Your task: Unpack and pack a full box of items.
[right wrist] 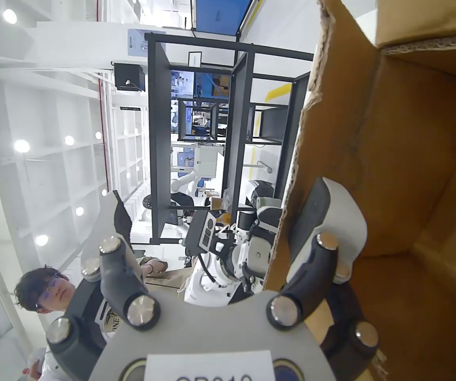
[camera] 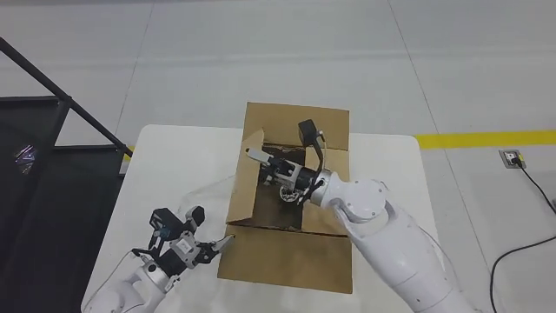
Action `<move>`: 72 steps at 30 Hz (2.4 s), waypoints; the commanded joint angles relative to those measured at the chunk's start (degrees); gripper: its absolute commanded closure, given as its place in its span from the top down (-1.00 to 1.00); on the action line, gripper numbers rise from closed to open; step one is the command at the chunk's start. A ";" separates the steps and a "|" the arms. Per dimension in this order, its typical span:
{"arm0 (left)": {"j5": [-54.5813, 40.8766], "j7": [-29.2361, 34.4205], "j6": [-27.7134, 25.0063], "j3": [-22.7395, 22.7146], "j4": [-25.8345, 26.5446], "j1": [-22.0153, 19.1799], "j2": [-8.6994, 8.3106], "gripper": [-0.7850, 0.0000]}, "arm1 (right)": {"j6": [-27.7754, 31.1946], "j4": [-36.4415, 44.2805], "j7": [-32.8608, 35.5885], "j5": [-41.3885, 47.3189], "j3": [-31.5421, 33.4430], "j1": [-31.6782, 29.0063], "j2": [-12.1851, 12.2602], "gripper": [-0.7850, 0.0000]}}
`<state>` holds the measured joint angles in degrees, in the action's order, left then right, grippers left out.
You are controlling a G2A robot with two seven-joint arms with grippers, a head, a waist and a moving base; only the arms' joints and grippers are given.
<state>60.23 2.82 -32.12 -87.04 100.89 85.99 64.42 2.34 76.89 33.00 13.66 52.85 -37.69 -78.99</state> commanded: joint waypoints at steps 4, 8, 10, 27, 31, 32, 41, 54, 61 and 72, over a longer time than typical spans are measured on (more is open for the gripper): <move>-0.02 0.10 1.40 1.27 0.35 -1.02 0.16 1.00 | -1.48 0.30 -3.30 -2.37 -2.70 1.85 -1.13 1.00; -0.08 -0.50 3.50 2.46 0.62 -1.66 0.39 1.00 | -1.27 -1.16 -3.11 -1.48 -3.97 3.38 -2.01 1.00; 0.51 -0.23 3.85 2.92 0.22 -1.75 0.41 1.00 | -1.19 -1.96 -3.36 -1.45 -4.54 4.02 -2.42 1.00; -4.95 -5.62 6.89 -8.76 -8.96 -0.24 -0.47 1.00 | -0.32 -6.80 -2.34 -1.11 -4.21 5.71 -4.01 1.00; 1.69 -2.79 12.32 -5.02 -14.77 -7.54 -0.24 1.00 | -0.64 -6.71 -1.81 -1.53 -3.82 5.48 -4.11 1.00; 3.34 -2.37 13.31 -3.92 -16.06 -9.44 -0.15 1.00 | -0.78 -6.57 -1.74 -1.69 -3.69 5.38 -4.11 1.00; 10.91 -0.57 18.70 4.16 -27.88 -22.37 1.02 1.00 | -2.23 -5.00 -1.22 -3.21 -2.30 3.76 -3.98 1.00; 9.37 -3.55 26.52 3.75 -33.90 -25.27 1.71 1.00 | -3.22 -4.19 0.14 -4.47 -0.86 2.58 -4.00 1.00; 9.72 -3.20 26.78 4.33 -35.74 -24.54 1.90 1.00 | -3.22 -5.12 0.91 -4.54 -1.00 3.01 -4.37 1.00; 9.41 -3.28 22.42 4.62 -35.30 -24.24 1.88 1.00 | -2.93 -6.94 1.45 -4.35 -1.37 4.20 -5.14 1.00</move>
<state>69.61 -0.84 -9.68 -82.59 65.62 62.26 66.25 -0.59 70.02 34.48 9.32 51.54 -33.57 -84.07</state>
